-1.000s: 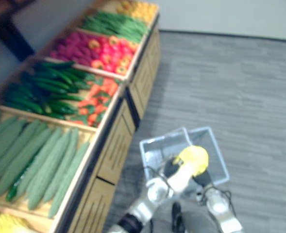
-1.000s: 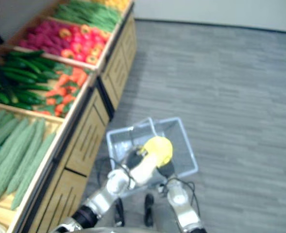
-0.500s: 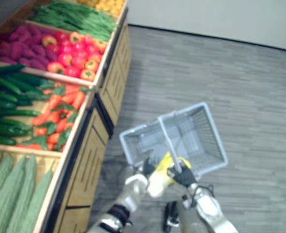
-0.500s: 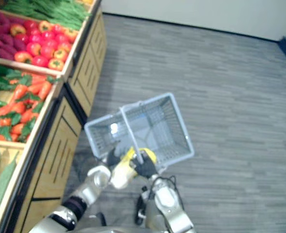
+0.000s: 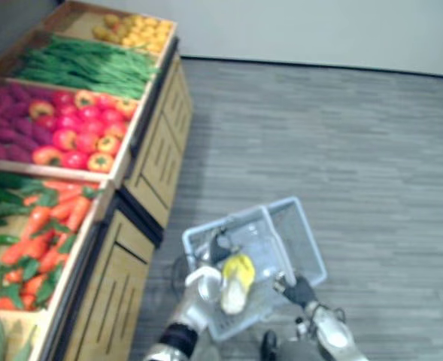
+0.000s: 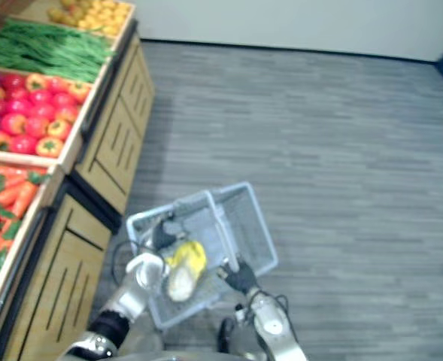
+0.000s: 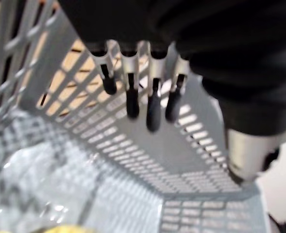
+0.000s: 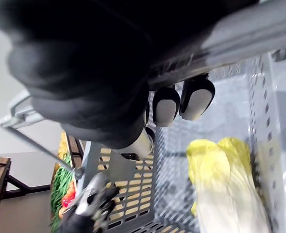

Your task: Pick vegetable in the basket

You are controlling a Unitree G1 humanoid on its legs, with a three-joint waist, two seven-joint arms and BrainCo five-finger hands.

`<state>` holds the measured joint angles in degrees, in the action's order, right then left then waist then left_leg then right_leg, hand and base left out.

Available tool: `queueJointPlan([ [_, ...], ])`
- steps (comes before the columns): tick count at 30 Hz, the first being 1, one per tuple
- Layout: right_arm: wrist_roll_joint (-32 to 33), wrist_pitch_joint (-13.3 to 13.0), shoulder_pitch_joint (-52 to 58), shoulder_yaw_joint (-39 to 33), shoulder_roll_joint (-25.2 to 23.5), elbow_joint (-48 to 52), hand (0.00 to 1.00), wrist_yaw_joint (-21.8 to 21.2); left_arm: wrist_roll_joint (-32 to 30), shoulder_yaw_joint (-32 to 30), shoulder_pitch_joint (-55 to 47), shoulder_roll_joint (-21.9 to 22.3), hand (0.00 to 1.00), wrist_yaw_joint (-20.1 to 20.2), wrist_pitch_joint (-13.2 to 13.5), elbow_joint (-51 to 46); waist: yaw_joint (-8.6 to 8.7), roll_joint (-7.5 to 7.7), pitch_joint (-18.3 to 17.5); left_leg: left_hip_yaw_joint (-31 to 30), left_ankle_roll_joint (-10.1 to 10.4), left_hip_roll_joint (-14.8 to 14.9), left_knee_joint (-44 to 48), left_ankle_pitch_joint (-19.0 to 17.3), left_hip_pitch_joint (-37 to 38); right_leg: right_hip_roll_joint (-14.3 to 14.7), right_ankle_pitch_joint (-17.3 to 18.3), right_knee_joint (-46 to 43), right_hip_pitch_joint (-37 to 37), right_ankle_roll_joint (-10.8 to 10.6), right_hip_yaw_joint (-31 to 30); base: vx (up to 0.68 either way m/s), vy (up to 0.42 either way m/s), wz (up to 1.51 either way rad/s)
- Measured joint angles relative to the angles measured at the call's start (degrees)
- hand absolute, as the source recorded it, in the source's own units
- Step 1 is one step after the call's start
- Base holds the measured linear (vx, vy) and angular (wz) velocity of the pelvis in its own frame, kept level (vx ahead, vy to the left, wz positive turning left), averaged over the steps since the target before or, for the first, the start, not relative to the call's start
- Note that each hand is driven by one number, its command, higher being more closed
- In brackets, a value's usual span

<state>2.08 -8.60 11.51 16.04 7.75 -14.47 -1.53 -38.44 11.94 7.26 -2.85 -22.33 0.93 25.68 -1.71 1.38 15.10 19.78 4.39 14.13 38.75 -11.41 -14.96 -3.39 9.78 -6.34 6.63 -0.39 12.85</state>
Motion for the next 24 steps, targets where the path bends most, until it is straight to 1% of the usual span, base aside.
queueJointPlan([
  [1, -0.27, -0.05, -0.33, -1.01, 0.17, -1.17, 1.00, 0.27, 0.00, 0.00, -0.39, 0.58, 0.00, -0.02, 0.55, -1.32, -0.16, -0.19, -0.03, 2.78, -0.71, -1.21, -5.11, 1.03, 0.02, -0.51, 0.48, 0.36, 0.69, -0.91, 0.83, 0.37, 0.159, 0.56],
  [2, -1.84, -0.12, -1.30, -3.62, 0.28, -3.65, 1.00, 1.65, 0.01, -0.02, -0.99, 1.90, 0.00, -0.16, 1.26, -3.12, -0.30, -2.32, -1.18, 10.62, -4.21, -2.59, -14.77, 6.64, 0.29, -0.72, 1.97, 0.28, 1.88, -2.51, 2.91, 0.40, 0.215, 1.03],
  [3, -2.11, 0.06, -2.91, -6.65, -0.41, -7.55, 1.00, 3.25, -0.01, -0.92, -0.79, 2.39, 0.00, -0.67, 1.42, -4.71, -0.13, -1.48, -1.71, 18.49, -7.90, -4.00, -17.41, 5.45, 2.14, -2.71, 3.74, -0.71, 2.83, -4.20, 5.87, 0.41, 0.226, 1.23],
  [4, -2.08, 0.37, -3.50, -8.29, -0.42, -9.09, 1.00, 4.12, 0.01, -1.60, -0.75, 2.61, 0.00, -1.36, 1.41, -5.73, -0.05, -0.95, -2.02, 21.56, -8.89, -4.98, -18.05, 5.55, 2.15, -3.75, 4.28, -1.19, 2.75, -4.81, 7.17, 0.47, 0.282, 1.36],
  [5, -2.09, 1.13, -4.18, -11.95, -0.12, -11.40, 1.00, 5.45, 0.00, -3.35, -1.22, 2.66, 0.00, -2.33, 1.35, -8.31, -0.27, -0.74, -2.18, 26.86, -11.46, -6.29, -18.39, 4.59, 2.40, -5.00, 5.00, -1.89, 3.12, -5.67, 9.11, 0.36, 0.218, 1.22],
  [6, -2.09, 2.30, -4.67, -14.42, 0.51, -13.90, 1.00, 6.62, 0.02, -5.19, -2.49, 2.64, 0.00, -2.50, 1.33, -10.59, -0.22, -0.79, -2.20, 26.94, -14.47, -8.25, -19.79, 2.25, 3.63, -5.69, 6.06, -3.92, 4.21, -6.30, 10.56, 0.43, 0.256, 1.07],
  [7, -2.09, 2.73, -4.87, -15.50, 0.62, -15.50, 1.00, 6.84, 0.03, -6.19, -3.40, 2.41, 0.00, -2.61, 1.24, -11.64, -0.36, -0.77, -2.20, 26.21, -14.84, -9.46, -21.12, 0.99, 4.90, -6.34, 6.56, -6.45, 4.29, -6.77, 10.63, 0.38, 0.216, 1.03],
  [8, -2.82, 3.37, -5.24, -17.47, 0.59, -18.31, 1.00, 7.96, 1.63, -6.94, -5.24, 1.19, 0.00, -2.66, 1.19, -12.89, -0.40, -0.56, -2.21, 24.44, -14.63, -11.62, -23.68, 0.37, 7.26, -8.05, 6.74, -13.61, 3.76, -7.07, 10.61, 0.47, 0.229, 0.94],
  [9, -4.31, 3.82, -5.30, -19.70, 0.56, -21.01, 1.00, 8.75, 3.72, -6.87, -7.49, -0.08, 0.00, -2.58, 1.30, -14.70, -0.34, -0.45, -2.26, 22.33, -14.63, -13.31, -25.55, 0.35, 9.63, -10.30, 5.53, -24.24, 1.13, -8.96, 9.58, 0.49, 0.164, 1.12],
  [10, -4.63, 4.63, -5.46, -21.66, 0.61, -22.86, 1.00, 8.86, 5.49, -6.84, -9.23, -0.76, 0.00, -2.22, 1.55, -16.16, -0.12, -0.47, -2.27, 19.96, -14.56, -14.50, -27.27, 0.29, 11.53, -11.41, 4.54, -32.62, -1.13, -11.02, 7.98, 0.40, 0.064, 1.03],
  [11, -5.39, 5.40, -5.86, -23.95, 0.67, -25.13, 1.00, 9.01, 7.96, -6.79, -10.94, -1.30, 0.00, -1.66, 1.98, -17.72, -0.09, -0.60, -2.32, 17.63, -13.99, -15.25, -28.76, 0.13, 13.44, -11.87, 4.68, -40.54, -3.78, -11.12, 6.15, 0.38, 0.004, 1.06],
  [12, -6.54, 6.01, -6.26, -26.90, 0.79, -27.54, 1.00, 9.77, 11.20, -6.69, -13.08, -1.95, 0.00, -0.83, 3.69, -18.85, -0.08, -0.83, -2.43, 15.28, -13.15, -15.69, -30.14, 0.17, 15.98, -12.79, 5.01, -47.71, -6.50, -10.50, 6.05, 0.35, -0.027, 1.05],
  [13, -6.50, 6.35, -6.62, -29.47, 0.80, -28.50, 1.00, 10.85, 14.10, -6.56, -14.60, -2.23, 0.00, 0.44, 4.90, -18.87, -0.02, -1.46, -2.82, 13.01, -12.42, -15.72, -31.09, 0.33, 17.66, -13.51, 5.81, -50.07, -7.96, -9.07, 6.98, 0.34, -0.036, 1.00],
  [14, -6.40, 6.59, -6.65, -31.53, 0.96, -29.03, 1.00, 11.35, 16.15, -6.29, -15.50, -2.36, 0.00, 1.32, 5.49, -18.86, 0.07, -1.98, -3.18, 10.88, -11.93, -15.62, -31.81, 0.53, 18.52, -13.83, 6.53, -50.36, -8.95, -7.83, 7.78, 0.26, -0.045, 1.09],
  [15, -6.11, 6.98, -6.57, -34.16, 1.51, -29.99, 1.00, 12.00, 18.48, -5.84, -16.43, -2.38, 0.00, 2.60, 6.16, -18.86, 0.61, -2.68, -3.84, 8.26, -11.35, -15.16, -32.65, 0.89, 19.28, -13.97, 7.52, -49.32, -10.67, -6.10, 8.10, 0.30, -0.118, 1.53],
  [16, -5.23, 7.15, -6.40, -36.76, 2.71, -31.72, 1.00, 13.07, 21.99, -5.54, -17.07, -2.38, 0.00, 3.87, 6.77, -18.83, 1.47, -3.46, -4.34, 3.64, -10.71, -14.50, -32.75, 1.29, 19.21, -14.01, 8.16, -45.46, -12.84, -5.02, 8.03, 0.30, -0.145, 1.84],
  [17, -3.89, 7.17, -6.17, -38.38, 3.30, -32.85, 1.00, 13.51, 23.45, -5.56, -17.19, -2.40, 0.00, 4.71, 7.31, -18.66, 1.87, -3.67, -4.44, 0.50, -10.05, -14.09, -32.82, 1.70, 19.10, -13.92, 8.23, -41.07, -14.56, -4.88, 6.58, 0.34, -0.233, 1.99],
  [18, -3.15, 7.17, -6.06, -40.07, 4.03, -34.44, 1.00, 13.88, 24.54, -5.57, -17.20, -2.43, 0.00, 5.18, 7.67, -18.32, 1.84, -3.66, -4.47, -3.56, -9.00, -13.57, -32.83, 2.29, 19.00, -12.98, 7.88, -33.19, -16.23, -5.45, 2.95, 0.25, -0.275, 1.97],
  [19, -3.03, 7.14, -5.98, -41.03, 4.64, -36.21, 1.00, 14.32, 24.82, -5.67, -17.01, -2.49, 0.00, 5.28, 7.79, -17.74, 2.37, -3.73, -4.79, -7.71, -7.72, -12.69, -32.76, 2.77, 18.15, -11.54, 7.00, -23.01, -16.80, -6.21, -2.80, 0.22, -0.309, 1.76],
  [20, -2.79, 7.10, -5.78, -41.51, 4.74, -36.95, 1.00, 14.48, 24.83, -5.75, -16.80, -2.64, 0.00, 5.27, 7.83, -17.55, 2.84, -3.61, -4.97, -10.07, -6.81, -12.43, -32.74, 2.92, 17.67, -10.92, 6.43, -18.45, -17.08, -6.78, -6.23, 0.24, -0.475, 1.89],
  [21, -1.68, 6.99, -5.71, -43.07, 4.69, -38.75, 1.00, 14.87, 24.82, -5.75, -15.83, -3.30, 0.00, 5.29, 7.93, -16.50, 2.91, -3.37, -5.17, -14.63, -5.19, -11.57, -32.60, 2.45, 16.66, -10.25, 4.54, -11.86, -17.62, -7.00, -13.62, 0.15, -0.346, 1.47],
  [22, -1.45, 6.99, -5.67, -43.51, 4.66, -39.61, 1.00, 14.90, 24.82, -5.86, -15.58, -3.58, 0.00, 5.27, 7.94, -15.94, 2.92, -3.28, -5.22, -16.46, -4.18, -11.07, -32.50, 2.23, 16.41, -10.06, 3.65, -10.02, -17.61, -7.16, -16.49, 0.19, -0.480, 1.69],
  [23, -1.29, 7.07, -5.35, -44.82, 4.16, -40.64, 1.00, 14.94, 24.82, -6.28, -15.72, -4.33, 0.00, 5.28, 7.94, -15.28, 2.91, -2.81, -5.51, -19.62, -1.87, -9.72, -32.33, 1.95, 16.39, -9.61, 2.09, -6.52, -17.24, -7.79, -20.57, 0.18, -0.572, 1.40],
  [24, -0.66, 7.10, -4.56, -45.24, 2.96, -40.67, 1.00, 15.02, 24.83, -7.26, -15.98, -5.43, 0.00, 5.27, 8.02, -15.26, 2.42, -0.91, -6.35, -21.62, 1.24, -9.22, -32.37, 1.75, 16.30, -10.27, 0.84, -3.52, -16.60, -7.71, -22.42, 0.22, -0.699, 1.27],
])
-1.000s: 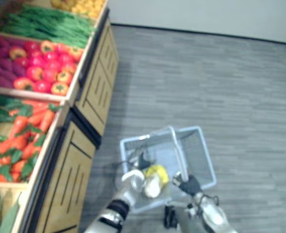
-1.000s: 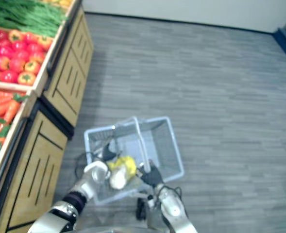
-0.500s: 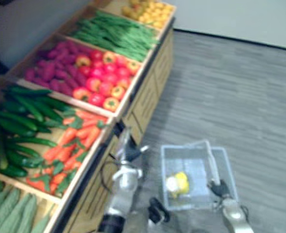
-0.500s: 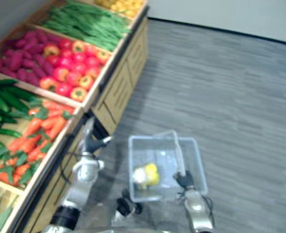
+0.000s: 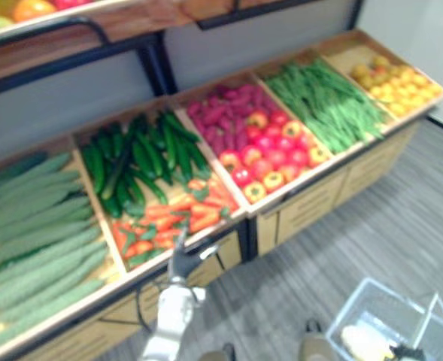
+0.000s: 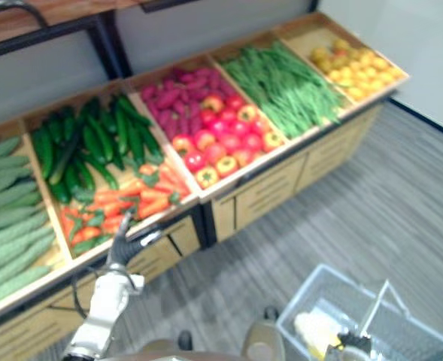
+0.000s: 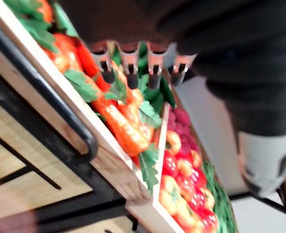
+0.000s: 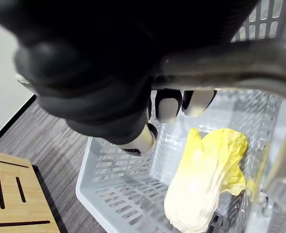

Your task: Pick vegetable in the basket

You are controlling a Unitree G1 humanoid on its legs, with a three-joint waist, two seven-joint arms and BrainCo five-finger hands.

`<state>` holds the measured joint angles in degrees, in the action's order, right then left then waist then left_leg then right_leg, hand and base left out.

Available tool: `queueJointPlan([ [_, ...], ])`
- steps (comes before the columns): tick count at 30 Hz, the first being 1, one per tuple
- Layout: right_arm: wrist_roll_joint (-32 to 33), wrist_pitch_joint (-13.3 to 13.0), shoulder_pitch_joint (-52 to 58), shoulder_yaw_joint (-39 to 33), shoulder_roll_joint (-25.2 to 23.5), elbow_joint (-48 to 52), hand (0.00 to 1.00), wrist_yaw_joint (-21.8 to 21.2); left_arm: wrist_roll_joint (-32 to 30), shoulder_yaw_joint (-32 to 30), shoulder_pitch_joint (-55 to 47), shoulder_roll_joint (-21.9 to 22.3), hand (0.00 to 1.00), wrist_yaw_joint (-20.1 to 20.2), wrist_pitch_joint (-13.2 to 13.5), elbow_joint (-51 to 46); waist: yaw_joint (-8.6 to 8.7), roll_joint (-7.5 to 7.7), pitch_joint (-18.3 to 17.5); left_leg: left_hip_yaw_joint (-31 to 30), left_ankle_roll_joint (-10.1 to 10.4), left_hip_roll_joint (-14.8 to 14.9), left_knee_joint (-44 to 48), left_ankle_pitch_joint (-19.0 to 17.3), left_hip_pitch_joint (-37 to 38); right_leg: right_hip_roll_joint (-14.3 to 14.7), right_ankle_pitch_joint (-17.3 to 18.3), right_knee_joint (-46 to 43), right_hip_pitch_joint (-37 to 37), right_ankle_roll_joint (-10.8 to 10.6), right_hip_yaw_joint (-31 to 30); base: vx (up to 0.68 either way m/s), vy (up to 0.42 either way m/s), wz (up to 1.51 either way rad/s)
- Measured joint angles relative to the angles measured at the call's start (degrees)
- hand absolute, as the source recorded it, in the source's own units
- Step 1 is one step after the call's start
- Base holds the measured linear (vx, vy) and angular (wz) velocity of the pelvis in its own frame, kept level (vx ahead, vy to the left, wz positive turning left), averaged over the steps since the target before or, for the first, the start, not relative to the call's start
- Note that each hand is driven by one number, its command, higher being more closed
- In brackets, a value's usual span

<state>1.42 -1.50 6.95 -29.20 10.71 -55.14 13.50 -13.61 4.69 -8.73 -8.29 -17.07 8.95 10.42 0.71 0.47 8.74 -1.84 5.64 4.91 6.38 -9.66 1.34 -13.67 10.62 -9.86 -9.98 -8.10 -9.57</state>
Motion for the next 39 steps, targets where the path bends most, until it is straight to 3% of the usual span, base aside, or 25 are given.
queueJointPlan([
  [1, 0.31, 0.02, 0.35, 0.03, -0.60, -0.11, 1.00, -0.03, -0.01, -0.68, 0.03, -0.75, 0.00, 0.11, 0.04, 0.24, -0.29, 0.74, -0.19, -0.65, 1.51, 0.41, -0.13, -0.10, 0.40, 0.16, -4.33, -1.08, -0.01, -3.96, 0.63, 0.24, -0.721, 1.00],
  [2, 0.85, 0.11, 0.48, 0.34, -0.21, -0.29, 1.00, 0.05, -0.02, -1.37, -0.23, 0.75, 0.00, 0.45, 0.00, 1.58, -0.86, -1.00, -0.65, -0.04, 2.80, 4.76, -0.38, 0.38, 1.14, 3.09, -5.15, -4.82, -0.05, -2.94, 3.53, 0.24, -0.519, 0.72],
  [3, 0.84, 0.08, 0.79, 0.41, 0.38, 0.09, 1.00, -0.01, -0.03, -1.39, -1.08, 2.51, 0.00, 1.00, 0.31, 1.55, -1.45, -3.28, -2.06, 3.05, 2.95, 8.20, 0.13, 2.07, 0.99, 5.56, -3.63, -5.99, 0.20, -1.01, 5.78, 0.24, -0.467, 0.67],
  [4, 0.84, 0.08, 0.65, 0.48, 0.47, 0.14, 1.00, -0.11, -0.03, -1.46, -1.07, 3.14, 0.00, 1.32, 0.44, 1.58, -1.43, -3.73, -2.35, 5.01, 2.65, 9.29, 0.38, 3.47, 0.73, 6.07, -3.15, -6.05, 0.76, -0.22, 7.21, 0.22, -0.377, 0.86],
  [5, 0.83, 0.01, 0.56, 0.69, 0.49, 0.20, 1.00, -0.30, -0.02, -1.66, -0.12, 4.27, 0.00, 1.57, 0.44, 1.73, -0.46, -3.70, -2.35, 9.85, 0.52, 10.71, 2.42, 5.87, -0.40, 5.93, -3.26, -4.68, 3.01, 0.37, 10.96, 0.17, -0.360, 1.23],
  [6, 0.81, -0.18, 0.59, 1.07, 0.51, 0.27, 1.00, -0.28, -0.02, -1.72, 1.23, 5.27, 0.00, 1.60, 0.49, 1.72, -0.07, -3.50, -2.28, 17.97, -1.13, 12.07, 6.82, 6.15, -2.13, 5.88, -3.76, -2.42, 5.50, 1.30, 14.20, 0.16, -0.341, 1.28],
  [8, 0.85, -0.34, -0.02, 1.08, 0.71, 0.26, 1.00, -0.18, -0.05, -2.00, 2.62, 5.76, 0.00, 1.53, 0.47, 1.77, -0.07, -3.26, -2.28, 27.96, -0.88, 11.69, 9.81, 5.04, -2.50, 6.02, -4.58, -0.06, 7.91, 2.55, 17.20, 0.11, -0.222, 0.94],
  [10, 1.01, -0.48, -1.37, 0.93, 0.73, 0.25, 1.00, -0.22, -0.78, -2.88, 4.43, 5.78, 0.00, 0.93, 0.43, 2.62, 0.45, -3.12, -2.29, 31.44, -1.04, 8.03, 4.61, 4.56, -1.33, 6.00, -5.24, 0.99, 9.21, 3.38, 20.92, 0.09, -0.101, 0.84],
  [14, 0.85, -0.58, -1.35, 0.91, -1.57, 0.37, 1.00, -0.89, -3.90, -2.84, 6.56, 4.20, 0.00, -0.82, -0.89, 5.79, 0.68, -2.25, -2.71, 30.09, -1.01, 4.59, -6.46, 9.63, 2.87, 5.67, -5.52, 2.65, 11.65, 3.40, 24.95, 0.05, -0.002, 0.53],
  [18, 0.92, -0.48, -0.91, 0.08, -4.14, 0.51, 1.00, -1.18, -7.69, -3.69, 10.52, 0.74, 0.00, -2.02, -2.66, 7.95, 0.89, -1.34, -2.66, 27.71, -1.62, 2.85, -11.56, 12.72, 2.76, 4.44, -4.56, 0.71, 10.22, 2.95, 27.65, -0.02, 0.037, 0.39],
  [19, 0.85, -0.34, -0.61, 0.05, -4.69, 0.53, 1.00, -1.58, -8.15, -5.16, 12.50, -0.11, 0.00, -2.59, -4.02, 8.73, 1.01, -0.37, -2.20, 27.40, -1.38, 2.13, -12.20, 11.65, 2.63, 3.00, -2.44, -5.21, 7.71, 2.30, 26.79, -0.06, 0.021, 0.14],
  [21, 0.87, -0.39, -0.62, 0.37, -5.01, 1.98, 1.00, -1.62, -10.10, -6.23, 14.80, -1.56, 0.00, -3.51, -4.90, 10.32, 1.18, -0.27, -1.91, 26.47, -1.45, 1.95, -12.19, 11.67, 2.11, 2.27, -2.43, -13.45, 3.50, 2.38, 22.15, -0.07, 0.017, 0.26],
  [22, 0.89, -0.34, -0.34, 0.66, -5.37, 2.35, 1.00, -1.68, -10.33, -6.43, 16.48, -3.48, 0.00, -4.19, -5.61, 11.03, 2.36, 0.34, -1.68, 24.88, -1.75, 1.94, -12.19, 12.05, 1.97, 2.49, -2.41, -16.50, 1.60, 2.41, 18.89, -0.03, 0.002, 0.44],
  [23, 0.98, -0.30, -0.26, 0.66, -5.58, 2.34, 1.00, -1.65, -10.38, -6.98, 17.25, -4.31, 0.00, -4.61, -5.80, 11.35, 2.54, 0.24, -1.40, 24.34, -1.77, 2.20, -12.19, 12.30, 1.65, 2.56, -1.67, -16.67, 1.16, 3.05, 17.48, 0.03, -0.049, 0.50],
  [24, 1.13, -0.31, 0.40, 0.66, -6.29, 2.44, 1.00, -1.57, -10.82, -8.13, 19.13, -6.10, 0.00, -5.47, -6.24, 12.60, 2.58, 1.39, -1.15, 23.50, -1.26, 1.83, -12.10, 12.76, 1.18, 2.83, -1.92, -11.51, 2.28, 3.41, 15.81, 0.04, -0.071, 0.37],
  [26, 1.13, -0.36, 0.93, 0.64, -6.95, 2.43, 1.00, -1.55, -12.30, -9.80, 20.91, -8.33, 0.00, -5.87, -7.10, 13.87, 2.66, 2.75, -0.87, 23.07, -0.59, 1.78, -12.20, 13.55, 0.29, 3.12, -1.08, -5.04, 5.23, 1.74, 15.93, 0.06, -0.125, 0.22],
  [29, 1.12, -1.21, 0.67, 0.50, -6.38, 2.50, 1.00, -1.48, -12.56, -11.49, 21.82, -8.95, 0.00, -6.36, -7.89, 15.13, 2.53, 0.67, 0.48, 23.65, -0.93, 2.71, -12.16, 14.48, -0.26, 4.45, -1.99, -2.59, 5.36, 1.55, 16.03, 0.04, -0.044, -0.07],
  [32, 1.05, -1.30, 0.71, 0.64, -6.78, 2.58, 1.00, -1.49, -14.39, -11.91, 24.27, -9.82, 0.00, -6.88, -8.41, 15.49, 2.52, -0.02, 1.37, 24.53, -0.84, 3.32, -12.16, 14.42, -0.34, 5.47, -3.37, 0.18, 6.40, 1.74, 16.08, 0.07, -0.012, -0.08],
  [39, 1.04, -1.75, -1.40, 2.80, -6.76, 2.95, 1.00, 0.23, -17.21, -9.32, 33.39, -12.22, 0.00, -7.99, -9.20, 15.55, 2.72, 0.91, 4.99, 24.58, -0.94, 3.76, -11.84, 16.09, -6.89, 6.17, -7.32, 3.88, 2.22, 1.97, 16.12, 0.02, 0.004, 0.02],
])
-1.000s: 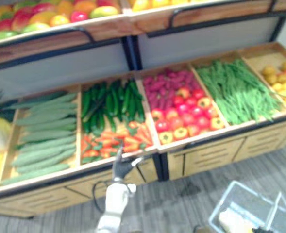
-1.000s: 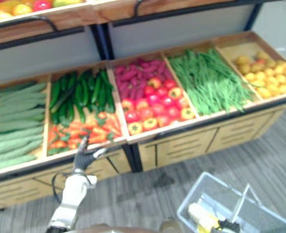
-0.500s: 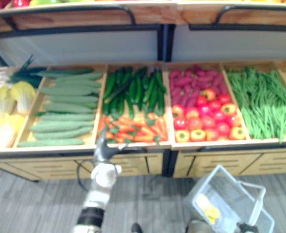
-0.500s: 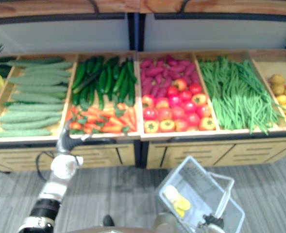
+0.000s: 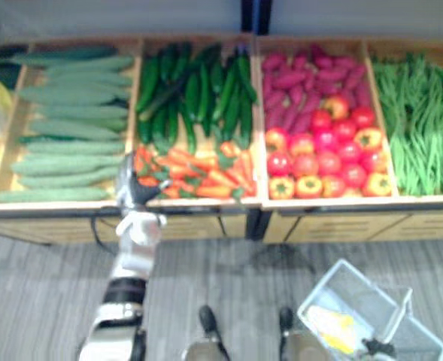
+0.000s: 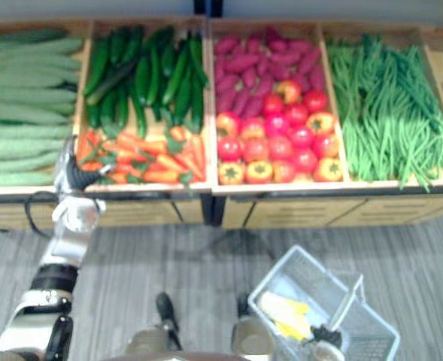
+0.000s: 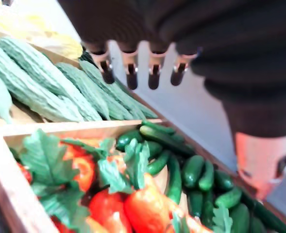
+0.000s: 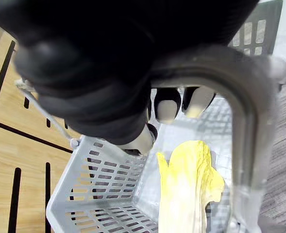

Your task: Pick vegetable in the basket

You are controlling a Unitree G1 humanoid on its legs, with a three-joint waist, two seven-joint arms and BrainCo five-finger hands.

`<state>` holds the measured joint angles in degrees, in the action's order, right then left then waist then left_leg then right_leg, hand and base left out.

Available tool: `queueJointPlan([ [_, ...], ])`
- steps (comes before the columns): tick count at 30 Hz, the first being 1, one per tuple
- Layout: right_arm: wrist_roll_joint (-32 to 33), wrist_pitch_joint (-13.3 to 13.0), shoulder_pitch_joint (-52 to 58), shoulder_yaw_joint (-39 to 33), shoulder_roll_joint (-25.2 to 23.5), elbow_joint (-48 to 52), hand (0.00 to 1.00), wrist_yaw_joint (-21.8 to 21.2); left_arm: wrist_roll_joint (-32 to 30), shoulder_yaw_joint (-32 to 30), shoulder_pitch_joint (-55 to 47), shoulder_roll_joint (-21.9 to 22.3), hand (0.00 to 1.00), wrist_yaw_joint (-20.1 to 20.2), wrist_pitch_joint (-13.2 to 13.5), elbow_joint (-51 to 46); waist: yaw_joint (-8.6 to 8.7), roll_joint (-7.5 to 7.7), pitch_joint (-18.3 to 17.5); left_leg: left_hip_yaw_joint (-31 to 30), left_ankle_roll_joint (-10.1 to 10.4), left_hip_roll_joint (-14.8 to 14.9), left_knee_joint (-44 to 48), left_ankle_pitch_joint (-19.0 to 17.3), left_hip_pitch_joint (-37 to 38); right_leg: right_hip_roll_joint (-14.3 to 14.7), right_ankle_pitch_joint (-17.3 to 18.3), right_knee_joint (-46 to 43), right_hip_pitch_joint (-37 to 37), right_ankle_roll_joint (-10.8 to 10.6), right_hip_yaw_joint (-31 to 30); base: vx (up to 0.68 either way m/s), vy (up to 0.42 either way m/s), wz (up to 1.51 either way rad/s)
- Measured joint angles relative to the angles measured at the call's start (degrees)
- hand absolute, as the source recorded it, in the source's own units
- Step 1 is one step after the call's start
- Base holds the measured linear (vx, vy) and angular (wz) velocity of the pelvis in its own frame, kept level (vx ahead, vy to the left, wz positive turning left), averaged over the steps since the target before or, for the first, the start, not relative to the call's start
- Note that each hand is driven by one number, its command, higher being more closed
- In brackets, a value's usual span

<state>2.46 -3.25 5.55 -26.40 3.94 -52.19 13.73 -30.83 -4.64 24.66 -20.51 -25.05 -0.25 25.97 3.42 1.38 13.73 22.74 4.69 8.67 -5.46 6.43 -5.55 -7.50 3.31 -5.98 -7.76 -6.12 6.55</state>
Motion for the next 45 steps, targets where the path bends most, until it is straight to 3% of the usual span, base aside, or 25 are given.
queueJointPlan([
  [6, 0.09, -0.96, -1.33, 2.82, -0.01, 2.44, 1.00, 0.38, -6.33, 4.15, 5.40, -3.01, 0.00, 0.00, -0.53, 1.95, -0.27, -0.07, 2.58, 0.24, 0.16, 0.33, -0.03, 1.06, -3.76, 0.28, -1.10, -0.06, -3.77, 0.33, -0.09, -0.03, 0.001, 0.00],
  [16, 0.18, -1.30, -2.25, 5.02, 0.01, 6.92, 1.00, 0.83, -7.95, 5.13, 10.17, -4.68, 0.00, 0.01, -1.29, 1.95, -0.81, -0.09, 4.72, 1.87, -0.18, 0.48, -0.38, 1.43, -6.14, -0.02, -2.23, -0.24, -6.69, 0.20, -1.09, -0.01, 0.011, -0.04],
  [21, 0.26, -2.39, -2.19, 6.34, 0.02, 9.58, 1.00, 1.36, -9.49, 8.02, 13.91, -5.37, 0.00, 0.12, -1.60, 3.25, -2.00, -0.21, 6.27, 4.03, -0.22, 0.50, -0.36, 1.47, -7.46, -0.19, -2.27, -1.15, -9.12, 0.17, -2.26, 0.04, 0.014, -0.11],
  [38, 2.29, -3.20, -2.13, 8.56, -0.22, 18.23, 1.00, 2.29, -13.25, 14.63, 27.55, -6.81, 0.00, 0.39, -2.86, 6.98, -2.19, 0.03, 9.92, 11.98, -0.48, 0.85, 0.00, 1.71, -11.25, -0.46, -2.32, -3.33, -15.49, 0.10, -3.84, 0.07, 0.019, -0.06],
  [39, 2.56, -3.31, -2.16, 8.97, -0.23, 18.76, 1.00, 2.30, -14.24, 15.51, 28.32, -6.81, 1.00, 0.40, -2.91, 7.10, -2.28, 0.07, 10.09, 12.48, -0.48, 0.90, 0.00, 1.71, -11.68, -0.45, -2.42, -3.36, -16.10, -0.04, -3.94, 0.06, 0.015, -0.06],
  [45, 2.85, -3.52, -2.68, 9.13, -0.19, 20.08, 1.00, 2.29, -20.04, 18.01, 30.53, -6.66, 1.00, 2.59, -2.79, 11.19, -2.04, 0.02, 10.81, 14.40, -0.56, 1.20, 0.01, 1.78, -12.14, -0.22, -3.79, -3.22, -17.04, -0.03, -3.93, 0.07, 0.019, -0.07],
])
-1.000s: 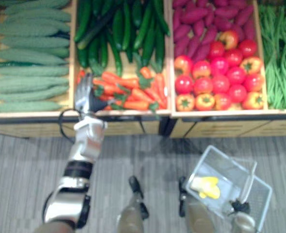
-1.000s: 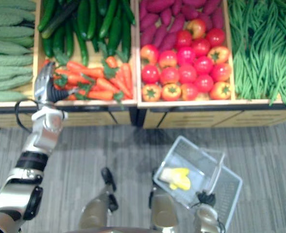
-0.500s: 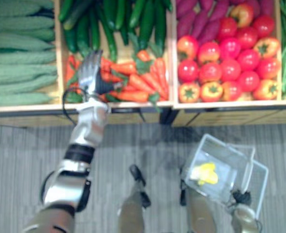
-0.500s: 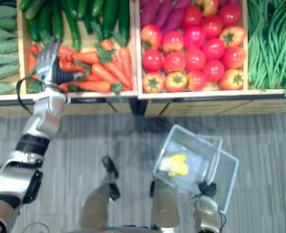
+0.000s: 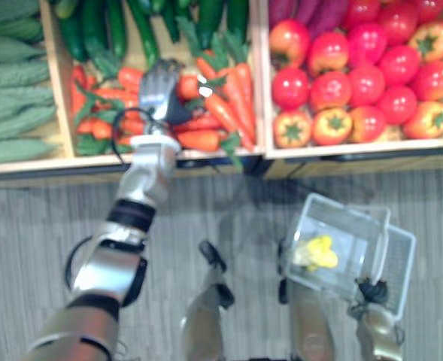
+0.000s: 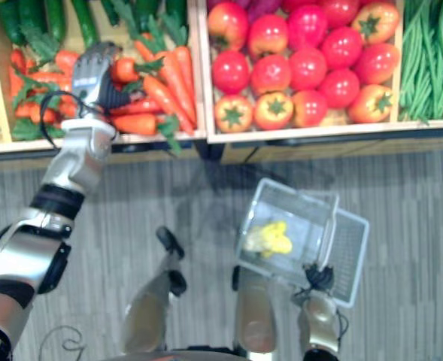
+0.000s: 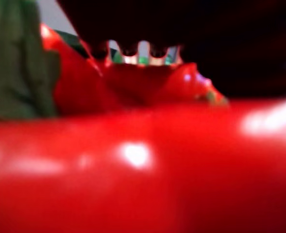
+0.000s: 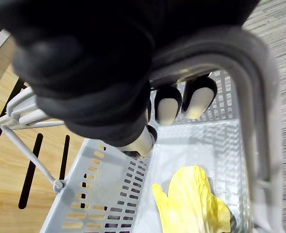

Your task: Pick vegetable in the basket

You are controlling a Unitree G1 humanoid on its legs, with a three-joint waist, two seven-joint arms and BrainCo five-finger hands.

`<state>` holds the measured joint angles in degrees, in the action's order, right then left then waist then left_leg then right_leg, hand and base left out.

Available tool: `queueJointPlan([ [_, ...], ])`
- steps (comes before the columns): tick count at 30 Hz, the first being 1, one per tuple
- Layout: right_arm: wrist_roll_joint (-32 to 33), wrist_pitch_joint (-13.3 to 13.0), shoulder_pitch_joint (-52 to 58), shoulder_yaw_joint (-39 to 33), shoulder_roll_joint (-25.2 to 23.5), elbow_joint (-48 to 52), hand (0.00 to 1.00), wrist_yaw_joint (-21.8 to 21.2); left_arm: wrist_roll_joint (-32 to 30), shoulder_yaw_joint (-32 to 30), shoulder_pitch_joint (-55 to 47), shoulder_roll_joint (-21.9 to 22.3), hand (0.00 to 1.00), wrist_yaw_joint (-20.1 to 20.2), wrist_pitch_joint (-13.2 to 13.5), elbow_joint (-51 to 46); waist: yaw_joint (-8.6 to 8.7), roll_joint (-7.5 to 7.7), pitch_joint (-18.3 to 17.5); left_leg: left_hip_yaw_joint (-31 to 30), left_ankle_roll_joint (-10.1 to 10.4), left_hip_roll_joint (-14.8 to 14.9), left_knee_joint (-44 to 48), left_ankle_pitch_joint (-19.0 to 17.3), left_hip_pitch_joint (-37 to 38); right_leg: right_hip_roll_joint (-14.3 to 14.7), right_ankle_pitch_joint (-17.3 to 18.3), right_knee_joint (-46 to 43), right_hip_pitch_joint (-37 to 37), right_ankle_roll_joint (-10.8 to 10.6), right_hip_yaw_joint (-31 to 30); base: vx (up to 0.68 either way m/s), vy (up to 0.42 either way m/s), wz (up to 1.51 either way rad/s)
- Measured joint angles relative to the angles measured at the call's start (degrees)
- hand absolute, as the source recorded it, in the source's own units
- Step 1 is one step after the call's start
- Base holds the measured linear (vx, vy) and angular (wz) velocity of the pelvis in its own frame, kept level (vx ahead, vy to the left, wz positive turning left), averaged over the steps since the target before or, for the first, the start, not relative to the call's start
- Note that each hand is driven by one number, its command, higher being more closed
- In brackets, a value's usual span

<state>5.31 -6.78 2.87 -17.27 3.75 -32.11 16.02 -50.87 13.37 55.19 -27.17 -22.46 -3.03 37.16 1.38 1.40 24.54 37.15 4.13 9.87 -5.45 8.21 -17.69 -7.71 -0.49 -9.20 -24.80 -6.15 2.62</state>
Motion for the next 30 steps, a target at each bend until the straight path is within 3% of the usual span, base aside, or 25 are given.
queueJointPlan([
  [10, 2.55, 0.09, -1.21, -0.01, 0.25, -0.06, 1.00, -0.34, -2.12, 1.09, 3.88, -1.32, 1.00, 5.07, 0.50, 6.47, -0.01, 0.02, 0.01, 1.33, 0.00, 0.00, 0.00, 0.00, 2.53, -0.08, -0.09, 0.14, 2.24, -0.10, 0.19, 0.08, 0.007, -0.03],
  [17, 2.61, 0.20, 0.11, -0.03, 0.28, -0.40, 1.00, -0.81, -2.08, 1.42, 3.60, -1.65, 1.00, 4.61, -0.07, 5.95, -0.11, -0.12, -0.07, 0.31, 0.01, 0.03, -0.01, -0.02, 7.32, -0.41, -0.07, 0.23, 8.23, -0.12, 3.21, 0.09, -0.002, 0.12],
  [23, 2.52, 0.26, 0.97, -0.80, 0.18, -6.67, 1.00, -1.81, -1.12, -3.67, -1.93, -6.18, 1.00, 1.17, -1.26, -7.27, -0.09, -0.96, -1.11, -2.41, 0.00, -0.18, 0.00, -0.02, 10.14, -0.52, 0.21, 0.49, 12.65, 0.14, 5.68, 0.06, -0.002, 0.21],
  [30, 2.46, 1.29, 0.83, -4.26, -0.39, -15.72, 1.00, -2.75, -1.09, -7.11, -17.81, -6.92, 1.00, 0.18, 0.07, -22.52, 0.22, -1.64, -8.28, -5.12, -0.04, -1.28, -0.12, -0.09, 12.34, -0.27, 0.39, 6.02, 18.35, 0.10, 6.47, 0.03, -0.008, 0.09],
])
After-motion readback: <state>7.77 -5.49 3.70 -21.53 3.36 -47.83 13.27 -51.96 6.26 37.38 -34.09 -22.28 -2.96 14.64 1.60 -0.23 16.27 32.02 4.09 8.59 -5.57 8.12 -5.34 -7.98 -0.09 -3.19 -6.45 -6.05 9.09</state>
